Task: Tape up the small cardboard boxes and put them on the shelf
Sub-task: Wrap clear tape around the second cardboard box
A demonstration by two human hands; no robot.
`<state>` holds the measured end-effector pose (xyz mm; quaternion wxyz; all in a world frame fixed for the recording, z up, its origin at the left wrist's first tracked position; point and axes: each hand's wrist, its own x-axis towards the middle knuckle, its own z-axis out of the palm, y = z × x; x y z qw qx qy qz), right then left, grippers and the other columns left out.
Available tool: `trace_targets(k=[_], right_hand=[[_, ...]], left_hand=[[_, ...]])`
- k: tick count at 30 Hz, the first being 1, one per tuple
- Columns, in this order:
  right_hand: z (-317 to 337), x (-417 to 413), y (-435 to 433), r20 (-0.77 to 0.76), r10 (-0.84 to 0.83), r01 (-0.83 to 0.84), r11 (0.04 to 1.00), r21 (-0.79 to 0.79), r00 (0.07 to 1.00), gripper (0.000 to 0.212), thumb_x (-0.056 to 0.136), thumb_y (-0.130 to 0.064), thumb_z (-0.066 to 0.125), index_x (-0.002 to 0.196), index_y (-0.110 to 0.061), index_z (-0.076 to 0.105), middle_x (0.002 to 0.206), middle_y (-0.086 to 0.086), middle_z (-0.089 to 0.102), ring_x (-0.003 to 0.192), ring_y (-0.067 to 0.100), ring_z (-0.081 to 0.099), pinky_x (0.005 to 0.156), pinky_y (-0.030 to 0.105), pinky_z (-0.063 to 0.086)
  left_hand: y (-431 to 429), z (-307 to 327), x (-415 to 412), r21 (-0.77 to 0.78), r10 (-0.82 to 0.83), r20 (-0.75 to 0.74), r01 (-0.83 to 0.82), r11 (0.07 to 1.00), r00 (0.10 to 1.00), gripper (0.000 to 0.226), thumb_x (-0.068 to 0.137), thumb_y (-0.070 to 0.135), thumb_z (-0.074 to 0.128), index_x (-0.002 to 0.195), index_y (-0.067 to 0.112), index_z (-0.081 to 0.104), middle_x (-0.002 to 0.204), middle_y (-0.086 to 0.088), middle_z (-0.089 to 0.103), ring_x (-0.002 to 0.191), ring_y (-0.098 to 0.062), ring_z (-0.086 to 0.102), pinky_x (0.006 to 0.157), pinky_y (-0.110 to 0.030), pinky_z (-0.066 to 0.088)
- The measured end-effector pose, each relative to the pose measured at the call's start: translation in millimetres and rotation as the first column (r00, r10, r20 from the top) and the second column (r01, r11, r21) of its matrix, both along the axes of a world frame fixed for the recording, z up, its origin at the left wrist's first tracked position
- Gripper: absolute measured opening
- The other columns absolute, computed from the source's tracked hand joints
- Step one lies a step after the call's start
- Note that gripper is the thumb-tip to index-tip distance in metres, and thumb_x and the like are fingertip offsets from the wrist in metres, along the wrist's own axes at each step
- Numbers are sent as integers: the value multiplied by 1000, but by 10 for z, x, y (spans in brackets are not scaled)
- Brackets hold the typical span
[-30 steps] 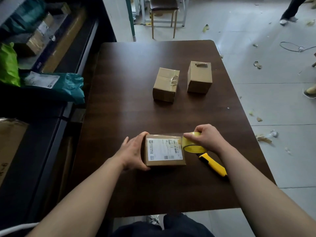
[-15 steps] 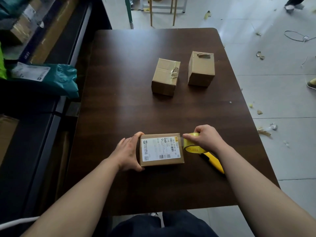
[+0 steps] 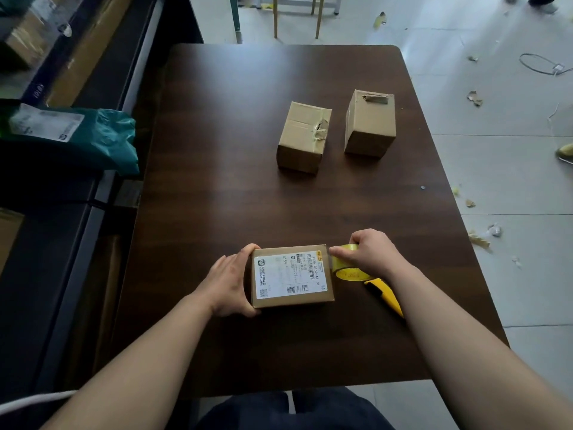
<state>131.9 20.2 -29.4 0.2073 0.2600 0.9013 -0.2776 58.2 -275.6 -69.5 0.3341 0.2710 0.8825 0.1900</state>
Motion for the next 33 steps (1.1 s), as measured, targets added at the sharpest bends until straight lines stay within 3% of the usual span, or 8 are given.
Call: trace_targets(k=[8,11,14,17,22,26,29,33], right_hand=[[-184,52,-20,10,-34,34,999,-9,999,47,77,-66,64,74,-19,58,79,-2,60,81,18,57,65,34,48],[-216,105,-42,-16,-66,66,998,9,998,51,77,-69,61,82,-18,63,84,-1,61,85,19,57,71,36,50],[-218,144,-74,-38,-100,101,995,21,994,51,78,-69,60,83,-18,62,89,0,62,88,21,56,74,34,48],[-227,167,-114,-47,-126,127,992,6,991,50,77,-69,60,78,-19,60,89,1,62,88,21,57,73,34,47],[-259,224,-179,-48,-152,151,988,-26,987,47,77,-68,61,78,-21,62,83,-3,63,85,19,58,71,33,46],[-248,341,-91,-83,-202,187,970,-155,976,39,81,-56,66,78,-17,67,79,0,64,82,18,59,67,29,43],[-53,406,67,-185,-263,196,929,-313,947,41,81,-50,69,69,-12,63,67,-1,57,68,15,54,62,31,41],[439,381,264,-306,-383,193,841,-505,871,40,76,-43,77,63,-10,60,59,0,51,54,9,49,51,25,39]], left_hand=[[-17,-13,26,42,-12,-6,12,999,1000,115,47,53,79,139,37,12,126,11,45,117,-11,41,115,-40,23],[6,-6,30,-7,-40,-36,40,999,999,124,49,54,81,145,34,5,138,7,40,133,-16,35,120,-43,12],[62,106,23,-146,-97,-38,90,985,995,149,46,66,82,150,28,-18,161,2,3,149,-18,1,121,-44,-5],[323,292,39,-212,-190,-123,161,964,974,155,44,79,74,147,24,-28,159,3,-23,146,-17,-22,118,-50,-12],[987,382,224,-282,-446,-204,384,879,871,141,56,70,76,152,20,-14,162,-1,0,148,-25,0,119,-50,1],[1163,380,270,-312,-452,-229,375,873,862,130,58,60,80,153,19,2,156,-3,20,142,-25,19,117,-50,15],[1158,473,202,-198,-351,-171,317,928,921,129,55,55,82,153,22,4,156,1,16,143,-23,16,119,-48,12],[1097,634,173,96,-191,-94,200,975,977,127,55,46,85,152,24,7,153,9,17,143,-16,16,121,-44,8]])
